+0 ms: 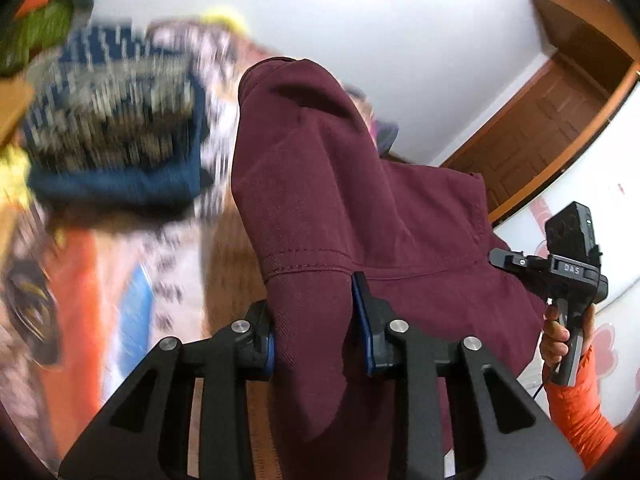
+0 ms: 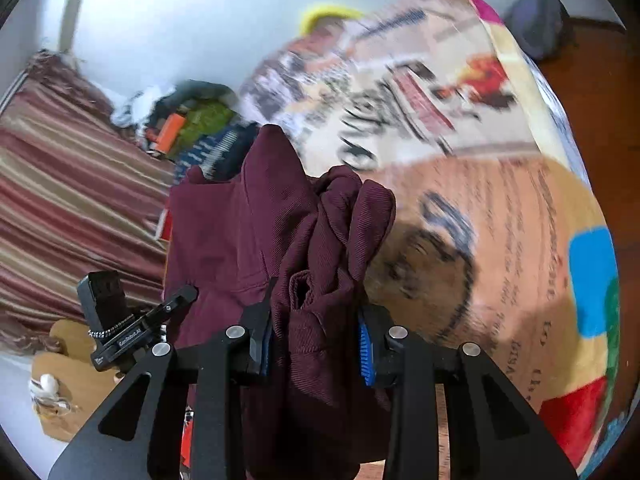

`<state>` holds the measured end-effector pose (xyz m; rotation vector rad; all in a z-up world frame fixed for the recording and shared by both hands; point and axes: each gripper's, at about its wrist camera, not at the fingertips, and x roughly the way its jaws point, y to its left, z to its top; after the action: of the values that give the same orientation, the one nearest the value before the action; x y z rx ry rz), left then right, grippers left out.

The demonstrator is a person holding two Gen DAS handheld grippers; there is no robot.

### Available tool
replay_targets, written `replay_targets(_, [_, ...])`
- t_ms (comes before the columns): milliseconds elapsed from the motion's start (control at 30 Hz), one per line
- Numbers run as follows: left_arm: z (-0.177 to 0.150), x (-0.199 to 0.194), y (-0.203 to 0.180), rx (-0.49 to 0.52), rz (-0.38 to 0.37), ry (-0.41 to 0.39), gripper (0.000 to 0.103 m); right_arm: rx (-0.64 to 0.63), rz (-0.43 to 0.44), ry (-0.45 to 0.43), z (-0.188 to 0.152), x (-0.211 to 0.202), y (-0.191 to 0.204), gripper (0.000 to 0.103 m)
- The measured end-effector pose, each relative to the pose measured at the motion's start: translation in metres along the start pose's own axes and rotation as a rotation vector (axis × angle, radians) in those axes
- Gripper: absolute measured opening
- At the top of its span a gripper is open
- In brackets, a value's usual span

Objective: Fold large clothes
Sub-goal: 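Grasp the folded top with the left gripper while the right gripper grasps it too, lift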

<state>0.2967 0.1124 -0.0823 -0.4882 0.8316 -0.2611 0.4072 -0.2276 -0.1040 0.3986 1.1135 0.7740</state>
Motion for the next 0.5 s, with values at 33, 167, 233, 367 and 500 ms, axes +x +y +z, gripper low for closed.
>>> replay_targets(33, [0.007,-0.013,-0.003,0.017,0.002,-0.024,0.030,-0.014,0.007,-0.012,0.003,-0.001,0.008,0.029])
replay_targets(167, [0.036,-0.064,-0.008,0.071,0.020,-0.116,0.030,-0.083,0.062,-0.071,0.024,-0.005,0.054,0.029])
replay_targets(233, [0.057,-0.088,-0.006,0.087,0.029,-0.157,0.030,-0.124,0.091,-0.099,0.039,0.000,0.080,0.029])
replay_targets(367, [0.095,-0.126,0.010,0.122,0.061,-0.226,0.030,-0.169,0.147,-0.135,0.064,0.018,0.121,0.029])
replay_targets(500, [0.136,-0.151,0.042,0.127,0.101,-0.267,0.030,-0.197,0.183,-0.149,0.090,0.051,0.151,0.029])
